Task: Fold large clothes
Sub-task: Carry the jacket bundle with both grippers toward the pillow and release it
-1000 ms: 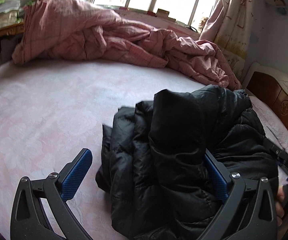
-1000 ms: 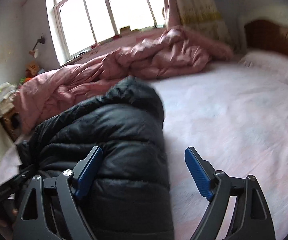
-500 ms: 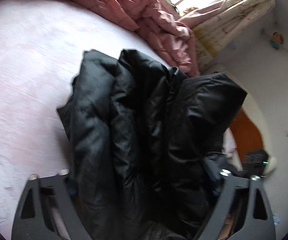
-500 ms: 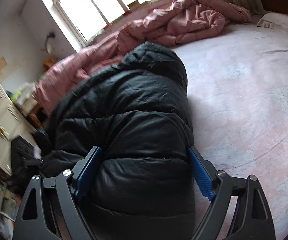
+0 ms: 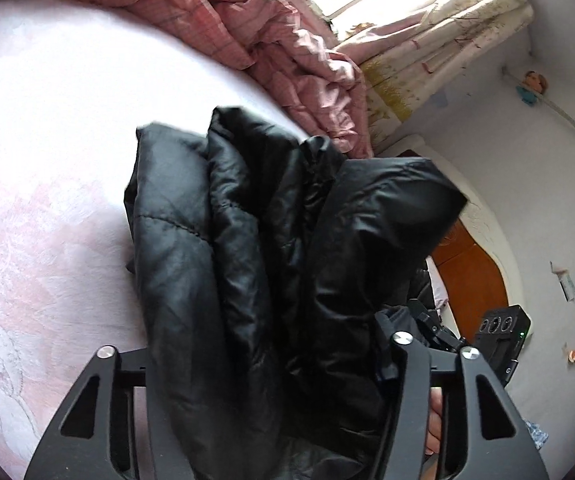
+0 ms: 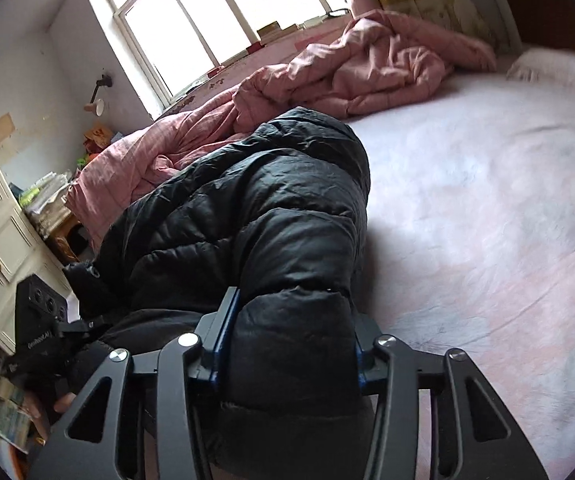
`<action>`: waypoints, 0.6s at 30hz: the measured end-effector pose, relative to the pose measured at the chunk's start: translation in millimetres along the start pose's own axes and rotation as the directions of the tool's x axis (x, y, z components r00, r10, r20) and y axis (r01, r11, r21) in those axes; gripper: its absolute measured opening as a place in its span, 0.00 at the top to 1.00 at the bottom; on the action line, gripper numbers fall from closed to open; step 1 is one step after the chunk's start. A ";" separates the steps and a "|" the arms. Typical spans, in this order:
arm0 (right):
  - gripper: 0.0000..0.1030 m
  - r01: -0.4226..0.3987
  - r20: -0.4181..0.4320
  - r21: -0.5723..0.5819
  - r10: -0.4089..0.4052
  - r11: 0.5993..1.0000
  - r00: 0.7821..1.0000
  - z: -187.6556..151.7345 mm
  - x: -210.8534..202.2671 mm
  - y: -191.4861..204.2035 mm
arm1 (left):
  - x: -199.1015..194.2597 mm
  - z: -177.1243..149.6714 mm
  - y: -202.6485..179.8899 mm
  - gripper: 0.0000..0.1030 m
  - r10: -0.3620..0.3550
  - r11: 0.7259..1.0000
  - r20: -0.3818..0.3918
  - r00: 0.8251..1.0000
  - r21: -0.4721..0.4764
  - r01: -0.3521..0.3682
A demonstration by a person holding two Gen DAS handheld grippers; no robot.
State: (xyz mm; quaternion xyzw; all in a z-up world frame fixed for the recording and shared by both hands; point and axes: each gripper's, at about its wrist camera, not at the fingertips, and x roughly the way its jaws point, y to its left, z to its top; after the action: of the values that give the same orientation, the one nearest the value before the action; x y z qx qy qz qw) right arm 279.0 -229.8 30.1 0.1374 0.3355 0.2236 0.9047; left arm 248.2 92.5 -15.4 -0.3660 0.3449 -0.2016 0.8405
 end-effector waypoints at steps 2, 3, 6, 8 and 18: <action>0.55 0.023 0.040 -0.028 -0.021 0.999 0.999 4.1 -22.4 5.9 | -3.1 -1.9 -13.2 0.53 -0.044 0.999 0.001 0.999 0.006 0.044; 0.55 0.033 0.057 -0.034 -0.031 0.999 0.998 6.0 -32.2 7.0 | -3.7 -3.0 -21.0 0.53 -0.060 0.998 -0.001 0.998 0.012 0.060; 0.55 0.066 0.110 -0.043 -0.061 0.997 0.992 15.5 -71.3 5.6 | -2.2 -8.3 -53.7 0.55 -0.093 0.994 -0.006 0.996 0.065 0.094; 0.55 0.083 0.134 -0.042 -0.077 0.996 0.988 23.6 -97.6 -1.2 | 1.6 -12.3 -78.2 0.55 -0.112 0.989 -0.010 0.994 0.097 0.112; 0.55 0.231 0.228 0.021 -0.229 0.973 0.946 61.8 -209.6 -83.1 | 87.1 -28.2 -207.7 0.55 -0.217 0.938 -0.108 0.970 0.253 0.238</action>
State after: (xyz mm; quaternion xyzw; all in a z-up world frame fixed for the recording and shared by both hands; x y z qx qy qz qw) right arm 204.9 -411.7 156.9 0.1193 0.2420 0.1004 0.9577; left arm 269.0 -107.6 89.6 -0.2800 0.3030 -0.3558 0.8385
